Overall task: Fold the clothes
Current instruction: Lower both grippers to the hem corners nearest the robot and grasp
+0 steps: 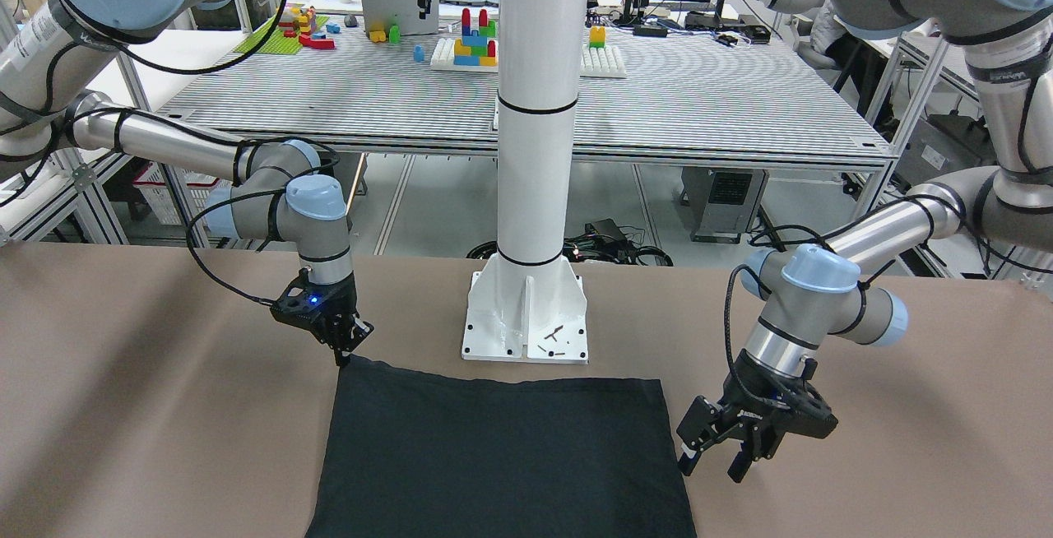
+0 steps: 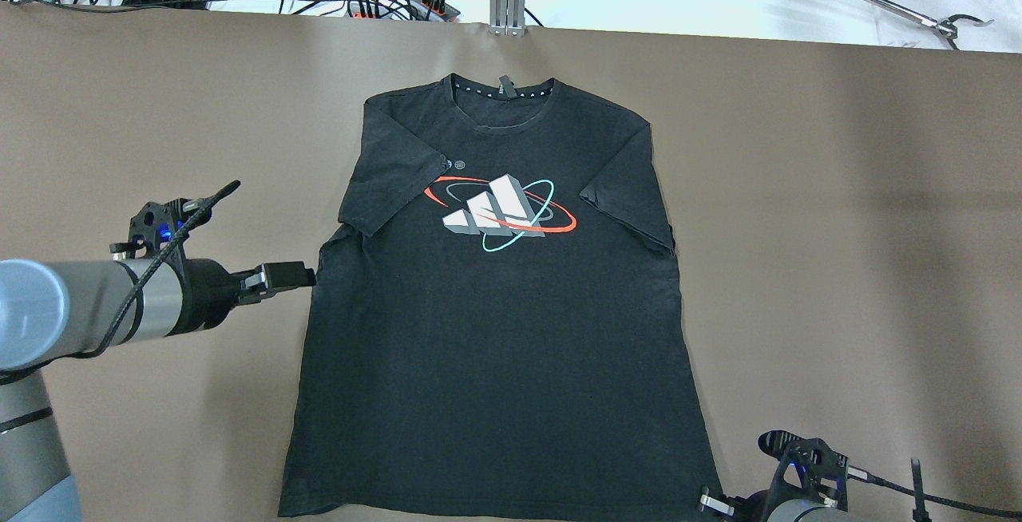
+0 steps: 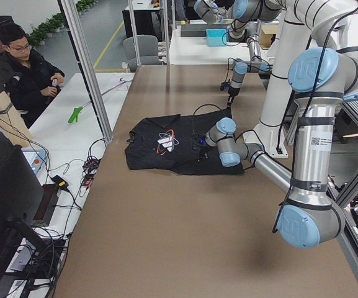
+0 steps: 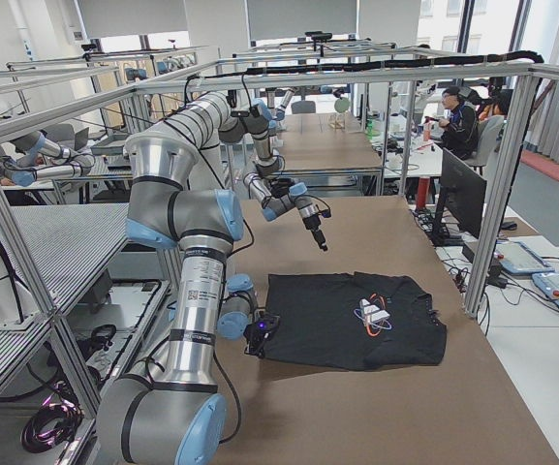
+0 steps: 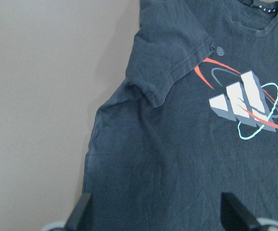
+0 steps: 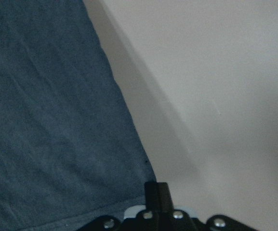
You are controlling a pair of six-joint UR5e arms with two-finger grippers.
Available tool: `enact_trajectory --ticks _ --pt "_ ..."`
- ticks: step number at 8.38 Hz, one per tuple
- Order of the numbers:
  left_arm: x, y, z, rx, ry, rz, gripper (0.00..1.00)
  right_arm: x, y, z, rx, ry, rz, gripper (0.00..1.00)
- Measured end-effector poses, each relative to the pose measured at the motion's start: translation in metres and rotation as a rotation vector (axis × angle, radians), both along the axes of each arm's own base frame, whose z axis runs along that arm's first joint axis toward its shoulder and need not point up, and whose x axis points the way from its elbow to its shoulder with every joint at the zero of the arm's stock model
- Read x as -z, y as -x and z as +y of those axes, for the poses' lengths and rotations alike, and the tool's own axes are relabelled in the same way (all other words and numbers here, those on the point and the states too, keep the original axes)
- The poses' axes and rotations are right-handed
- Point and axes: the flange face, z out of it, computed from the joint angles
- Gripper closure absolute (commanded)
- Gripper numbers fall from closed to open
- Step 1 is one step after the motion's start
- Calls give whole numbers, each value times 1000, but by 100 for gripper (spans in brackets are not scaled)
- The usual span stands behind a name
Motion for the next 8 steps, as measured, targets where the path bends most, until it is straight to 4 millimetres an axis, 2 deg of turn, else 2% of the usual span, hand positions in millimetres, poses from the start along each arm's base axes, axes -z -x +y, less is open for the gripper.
enact_trajectory --ticks 2,3,6,7,8 --pt "-7 -1 50 -34 99 34 7 0 -3 8 15 18 0 100" --pt "-11 -8 70 -43 123 34 7 0 -2 11 16 19 1 100" --pt "-18 -37 118 -93 149 24 8 -1 2 12 16 15 2 100" --pt "-18 -44 129 -112 149 22 17 0 1 12 15 16 -1 100" --pt "-22 -48 138 -128 152 13 21 2 1 12 15 17 -4 100"
